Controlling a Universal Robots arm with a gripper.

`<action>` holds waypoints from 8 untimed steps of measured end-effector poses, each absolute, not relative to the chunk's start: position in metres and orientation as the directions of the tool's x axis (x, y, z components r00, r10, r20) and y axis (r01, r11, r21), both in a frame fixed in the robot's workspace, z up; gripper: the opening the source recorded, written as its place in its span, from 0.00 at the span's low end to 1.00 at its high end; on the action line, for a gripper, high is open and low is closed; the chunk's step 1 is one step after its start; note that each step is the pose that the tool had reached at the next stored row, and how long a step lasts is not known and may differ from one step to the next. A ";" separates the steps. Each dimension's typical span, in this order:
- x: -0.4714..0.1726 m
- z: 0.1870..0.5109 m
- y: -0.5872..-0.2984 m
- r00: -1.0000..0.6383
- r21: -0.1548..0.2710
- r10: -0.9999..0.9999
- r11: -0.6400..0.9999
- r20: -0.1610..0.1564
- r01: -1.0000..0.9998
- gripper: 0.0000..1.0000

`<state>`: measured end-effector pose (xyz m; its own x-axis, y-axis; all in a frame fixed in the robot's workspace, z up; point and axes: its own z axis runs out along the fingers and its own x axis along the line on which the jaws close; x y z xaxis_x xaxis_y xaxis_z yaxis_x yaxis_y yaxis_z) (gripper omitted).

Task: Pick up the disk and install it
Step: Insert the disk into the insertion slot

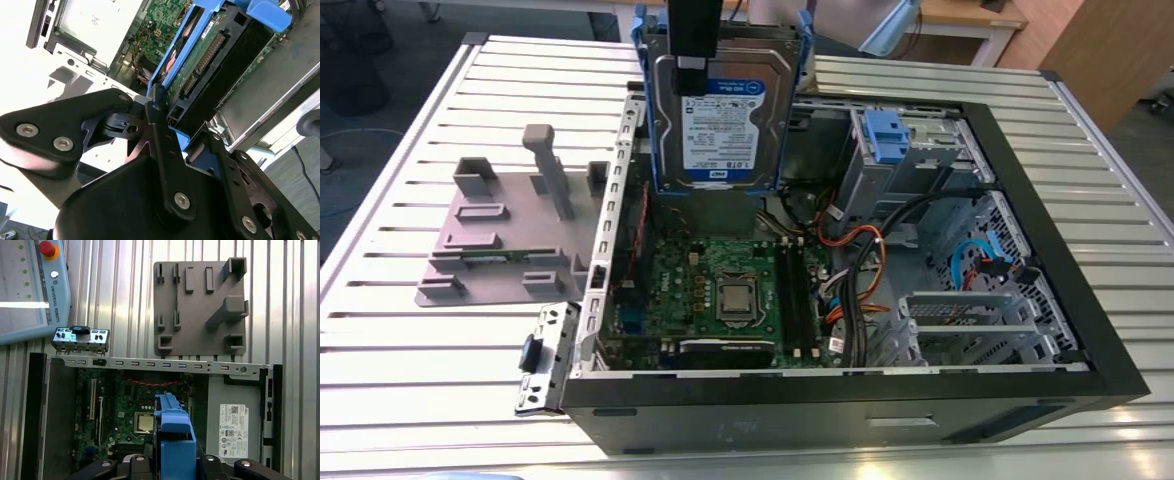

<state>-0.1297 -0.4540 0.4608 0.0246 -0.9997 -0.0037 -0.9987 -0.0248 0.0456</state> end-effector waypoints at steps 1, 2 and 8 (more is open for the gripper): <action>-0.130 0.461 -0.454 0.025 0.046 -1.000 -0.025 -0.004 -0.999 0.37; -0.130 0.461 -0.455 0.025 0.045 -1.000 -0.025 -0.004 -0.999 0.37; -0.130 0.461 -0.456 0.025 0.046 -1.000 -0.025 -0.003 -0.999 0.37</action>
